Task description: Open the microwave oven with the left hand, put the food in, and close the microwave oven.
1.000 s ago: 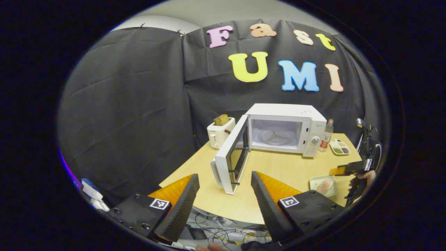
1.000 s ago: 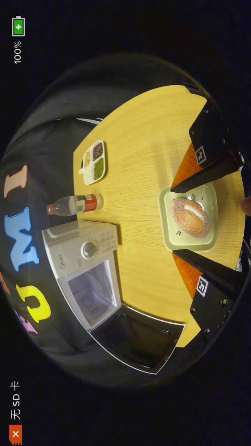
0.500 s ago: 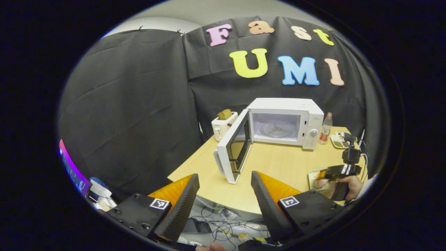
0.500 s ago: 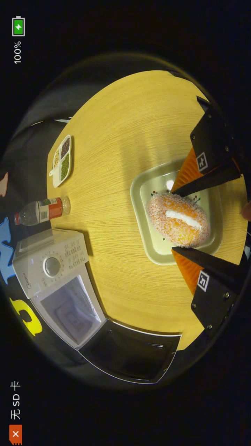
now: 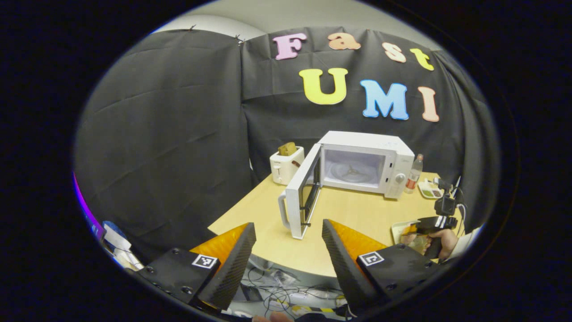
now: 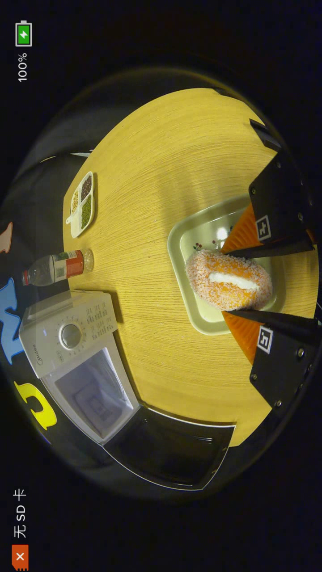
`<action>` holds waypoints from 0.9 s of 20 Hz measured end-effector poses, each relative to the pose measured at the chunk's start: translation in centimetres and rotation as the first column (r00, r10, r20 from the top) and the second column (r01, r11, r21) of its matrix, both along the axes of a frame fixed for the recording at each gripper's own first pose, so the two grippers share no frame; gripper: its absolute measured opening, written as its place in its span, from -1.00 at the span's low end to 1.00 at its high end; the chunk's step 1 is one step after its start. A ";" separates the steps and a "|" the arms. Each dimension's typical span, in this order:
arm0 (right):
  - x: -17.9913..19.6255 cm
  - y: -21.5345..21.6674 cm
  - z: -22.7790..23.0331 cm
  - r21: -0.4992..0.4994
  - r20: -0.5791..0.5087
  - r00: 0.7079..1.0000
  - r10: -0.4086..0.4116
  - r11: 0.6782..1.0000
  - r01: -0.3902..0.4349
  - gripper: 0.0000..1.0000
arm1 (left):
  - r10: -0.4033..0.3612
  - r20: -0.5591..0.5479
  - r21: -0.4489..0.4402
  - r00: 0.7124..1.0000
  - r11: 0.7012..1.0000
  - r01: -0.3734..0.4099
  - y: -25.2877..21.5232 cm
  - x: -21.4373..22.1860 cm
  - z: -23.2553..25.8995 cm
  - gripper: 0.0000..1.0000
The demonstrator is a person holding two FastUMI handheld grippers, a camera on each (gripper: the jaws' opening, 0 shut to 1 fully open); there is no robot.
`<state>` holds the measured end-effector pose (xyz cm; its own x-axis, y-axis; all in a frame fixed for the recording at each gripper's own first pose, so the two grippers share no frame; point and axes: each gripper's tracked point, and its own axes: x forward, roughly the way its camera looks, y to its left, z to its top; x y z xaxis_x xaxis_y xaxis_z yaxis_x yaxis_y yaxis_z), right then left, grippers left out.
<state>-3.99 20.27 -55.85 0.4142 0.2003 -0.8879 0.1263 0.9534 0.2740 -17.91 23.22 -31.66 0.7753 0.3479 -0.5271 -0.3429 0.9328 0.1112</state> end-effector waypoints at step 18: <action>10.3 15.3 12.3 0.123 0.275 0.961 -0.018 0.992 -0.017 0.08 | -0.119 0.109 -0.083 0.987 0.988 0.128 6.0 2.1 0.0 0.92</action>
<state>6.30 35.58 -43.54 0.6389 0.3008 -0.7080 0.0299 0.9099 0.4137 -15.80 29.23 -31.67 0.8615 0.2012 -0.4661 -0.2296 0.9733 -0.0043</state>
